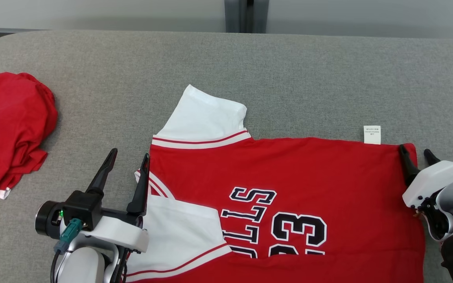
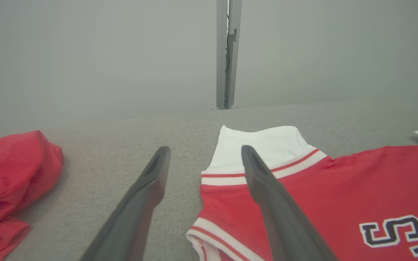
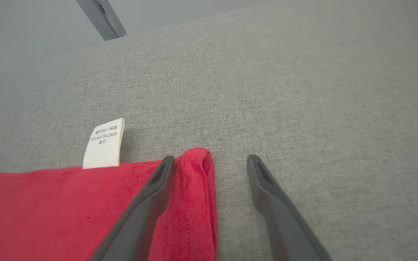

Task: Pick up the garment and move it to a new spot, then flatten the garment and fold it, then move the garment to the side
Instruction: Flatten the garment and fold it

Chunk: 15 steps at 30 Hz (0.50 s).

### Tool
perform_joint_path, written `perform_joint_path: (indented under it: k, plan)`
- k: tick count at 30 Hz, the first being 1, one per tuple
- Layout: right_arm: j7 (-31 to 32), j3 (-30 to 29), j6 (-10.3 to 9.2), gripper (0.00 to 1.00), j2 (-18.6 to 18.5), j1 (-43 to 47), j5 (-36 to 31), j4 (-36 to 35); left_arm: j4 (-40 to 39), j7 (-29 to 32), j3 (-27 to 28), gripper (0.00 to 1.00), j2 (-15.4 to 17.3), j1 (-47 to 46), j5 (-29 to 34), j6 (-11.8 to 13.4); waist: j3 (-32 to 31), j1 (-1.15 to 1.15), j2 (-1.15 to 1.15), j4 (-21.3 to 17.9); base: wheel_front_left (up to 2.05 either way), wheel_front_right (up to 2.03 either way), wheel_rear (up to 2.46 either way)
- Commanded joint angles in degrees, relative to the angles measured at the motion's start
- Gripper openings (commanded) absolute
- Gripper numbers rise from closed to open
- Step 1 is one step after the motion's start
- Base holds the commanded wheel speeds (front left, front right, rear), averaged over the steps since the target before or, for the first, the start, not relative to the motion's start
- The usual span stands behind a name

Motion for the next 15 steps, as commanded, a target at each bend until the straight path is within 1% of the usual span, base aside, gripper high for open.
perform_joint_path:
  k: [1, 4, 10, 11, 12, 13, 14, 15]
  plan:
    - [0.0, 0.5, 0.01, 1.00, -0.6, -1.0, 0.6, 0.8, -0.1, 0.0, 0.3, 1.00, 0.2, -1.1, 0.6, -0.3, 0.2, 0.00, 0.00, 0.2, 0.00, 0.00, 0.00]
    - [-0.6, 2.6, 0.01, 1.00, -0.7, -2.0, 2.1, 2.8, 0.0, 0.0, 0.4, 1.00, 0.1, -1.3, 0.7, -0.4, 0.4, 0.00, 0.00, 0.3, 0.00, 0.00, 0.00]
    - [-1.0, 5.6, 0.01, 1.00, -0.8, -2.8, 4.1, 4.1, 0.2, 0.0, 0.3, 1.00, 0.1, -1.4, 0.8, -0.5, 0.6, 0.00, 0.00, 0.3, 0.00, 0.00, 0.00]
    - [-0.8, 6.2, 0.01, 0.98, -0.7, -2.9, 4.6, 4.3, 0.2, 0.0, 0.2, 1.00, 0.1, -1.4, 0.8, -0.5, 0.6, 0.00, 0.00, 0.3, 0.00, 0.00, 0.00]
    - [-0.7, 6.8, 0.01, 0.56, -0.8, -3.0, 5.0, 4.5, 0.2, 0.0, 0.2, 1.00, 0.1, -1.5, 0.9, -0.5, 0.6, 0.00, 0.00, 0.3, 0.00, 0.00, 0.00]
    - [-0.8, 7.4, 0.01, 0.48, -0.8, -3.1, 5.5, 4.7, 0.2, 0.0, 0.2, 1.00, 0.1, -1.6, 0.9, -0.6, 0.6, 0.00, 0.00, 0.3, 0.00, 0.00, 0.00]
    - [-0.8, 8.0, 0.01, 0.33, -0.7, -3.1, 5.9, 4.7, 0.3, 0.0, 0.3, 1.00, 0.1, -1.6, 1.0, -0.6, 0.6, 0.00, 0.00, 0.3, 0.00, 0.00, 0.00]
    - [-0.9, 8.7, 0.01, 0.21, -0.7, -3.2, 6.3, 4.7, 0.3, 0.0, 0.3, 1.00, 0.1, -1.5, 1.0, -0.6, 0.6, 0.00, 0.00, 0.2, 0.00, 0.00, 0.00]
